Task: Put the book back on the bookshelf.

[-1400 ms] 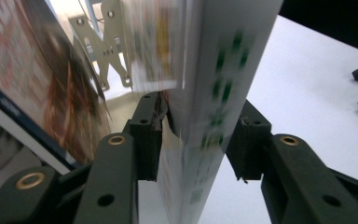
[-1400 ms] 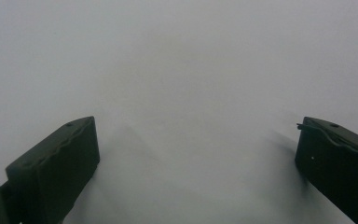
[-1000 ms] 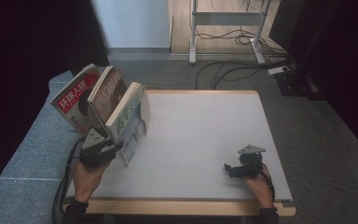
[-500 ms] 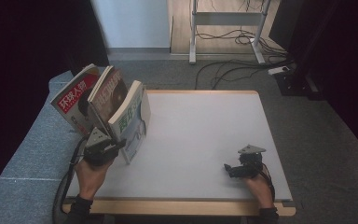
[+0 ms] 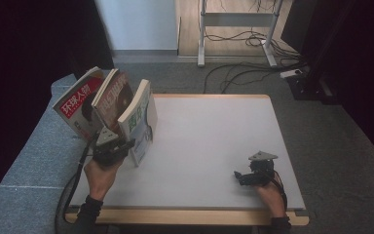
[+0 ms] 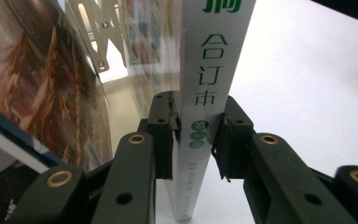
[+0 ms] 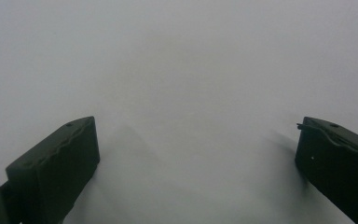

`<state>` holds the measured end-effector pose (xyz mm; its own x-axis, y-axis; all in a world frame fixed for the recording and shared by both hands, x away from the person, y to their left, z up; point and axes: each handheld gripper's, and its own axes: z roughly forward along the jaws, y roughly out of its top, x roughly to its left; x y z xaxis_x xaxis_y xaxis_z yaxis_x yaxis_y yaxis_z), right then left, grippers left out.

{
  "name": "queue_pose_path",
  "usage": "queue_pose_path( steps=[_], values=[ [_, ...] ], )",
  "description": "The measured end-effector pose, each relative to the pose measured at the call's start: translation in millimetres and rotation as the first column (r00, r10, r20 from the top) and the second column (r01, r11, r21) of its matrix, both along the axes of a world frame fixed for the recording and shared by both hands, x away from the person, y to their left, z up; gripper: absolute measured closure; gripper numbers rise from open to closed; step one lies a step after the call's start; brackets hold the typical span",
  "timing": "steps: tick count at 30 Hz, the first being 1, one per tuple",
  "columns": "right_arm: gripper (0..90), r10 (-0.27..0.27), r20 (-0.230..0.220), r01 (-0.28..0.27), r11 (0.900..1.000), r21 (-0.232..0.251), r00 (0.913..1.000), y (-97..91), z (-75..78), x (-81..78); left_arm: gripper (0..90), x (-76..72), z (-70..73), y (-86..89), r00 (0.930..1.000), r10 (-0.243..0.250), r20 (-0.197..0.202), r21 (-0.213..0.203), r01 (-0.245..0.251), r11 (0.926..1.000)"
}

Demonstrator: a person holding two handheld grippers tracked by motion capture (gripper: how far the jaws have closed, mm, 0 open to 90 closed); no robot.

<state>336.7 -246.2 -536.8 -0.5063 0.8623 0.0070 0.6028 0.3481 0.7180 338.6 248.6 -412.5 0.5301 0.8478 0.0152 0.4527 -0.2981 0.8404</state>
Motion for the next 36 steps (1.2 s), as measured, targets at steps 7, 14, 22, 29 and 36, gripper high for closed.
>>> queue_pose_path(
  steps=[7, 14, 22, 29, 36],
  values=[
    [0.0, 0.0, 0.001, 0.0, 1.0, 0.0, 1.0, 0.0, 0.0, 0.1, 70.8, 14.6, 2.2, -7.6, 0.9999, 0.013, -0.004, 0.024, -0.013, 0.9996],
    [0.0, 0.001, 0.002, -0.001, 1.0, -0.001, 1.0, -0.1, 0.0, 0.2, 70.8, 26.8, 3.9, -12.4, 0.9997, 0.023, -0.007, 0.043, -0.023, 0.9988],
    [0.0, 0.001, 0.001, -0.001, 1.0, -0.001, 1.0, -0.1, 0.0, 0.2, 70.6, 40.8, 4.9, -16.6, 0.9994, 0.034, -0.01, 0.056, -0.034, 0.9979],
    [0.0, 0.002, 0.001, -0.002, 1.0, -0.001, 1.0, -0.1, 0.1, 0.3, 69.5, 48.3, 5.9, -21.4, 0.9993, 0.035, -0.011, 0.069, -0.034, 0.997],
    [0.0, 0.002, 0.002, -0.002, 1.0, -0.001, 1.0, -0.1, 0.1, 0.3, 67.6, 49.8, 6.3, -21.9, 0.9996, 0.024, -0.014, 0.072, -0.022, 0.9971]
  ],
)
